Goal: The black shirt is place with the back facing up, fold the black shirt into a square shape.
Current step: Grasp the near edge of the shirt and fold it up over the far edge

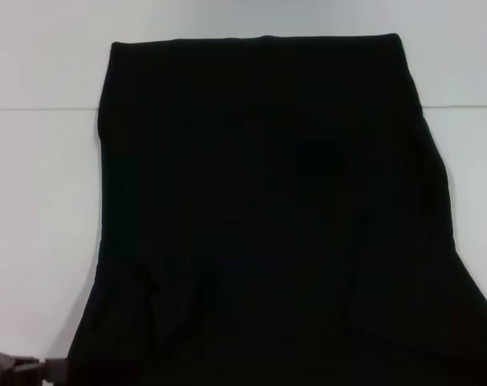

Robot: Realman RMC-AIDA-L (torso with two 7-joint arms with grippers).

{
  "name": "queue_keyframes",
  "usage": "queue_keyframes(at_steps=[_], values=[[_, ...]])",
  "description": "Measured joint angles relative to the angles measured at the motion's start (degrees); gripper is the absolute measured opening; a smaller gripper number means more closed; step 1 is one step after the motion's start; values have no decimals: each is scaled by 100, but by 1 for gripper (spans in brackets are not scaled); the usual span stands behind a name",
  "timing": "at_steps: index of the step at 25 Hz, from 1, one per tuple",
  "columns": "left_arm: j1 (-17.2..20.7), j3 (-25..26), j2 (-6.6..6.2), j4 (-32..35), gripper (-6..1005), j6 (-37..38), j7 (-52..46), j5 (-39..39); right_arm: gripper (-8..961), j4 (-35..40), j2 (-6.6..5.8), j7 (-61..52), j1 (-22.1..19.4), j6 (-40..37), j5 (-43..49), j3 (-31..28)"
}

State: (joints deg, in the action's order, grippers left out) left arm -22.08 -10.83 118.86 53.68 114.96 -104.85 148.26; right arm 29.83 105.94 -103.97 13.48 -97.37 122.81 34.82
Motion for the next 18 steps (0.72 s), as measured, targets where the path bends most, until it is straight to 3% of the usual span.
queue_keyframes(at_steps=[6,10,12,15,18], values=[[-436,2,-90,-117,19,-207,-109,-88,73,41,13,10,390,-47,-2,-166],[-1001,2,-296,-470,20,-695,-277,-309,73,47,14,-31,823,0,-9,-546],[-1403,-1,-490,-885,20,-1300,-455,-452,73,49,10,-108,1090,113,-15,-831],[-1846,-12,-651,-1363,20,-2120,-558,-578,73,54,9,-345,1461,520,-19,-1072],[-2236,-31,-689,-1715,20,-3177,-591,-718,73,50,40,-529,1874,1151,-21,-1088]])
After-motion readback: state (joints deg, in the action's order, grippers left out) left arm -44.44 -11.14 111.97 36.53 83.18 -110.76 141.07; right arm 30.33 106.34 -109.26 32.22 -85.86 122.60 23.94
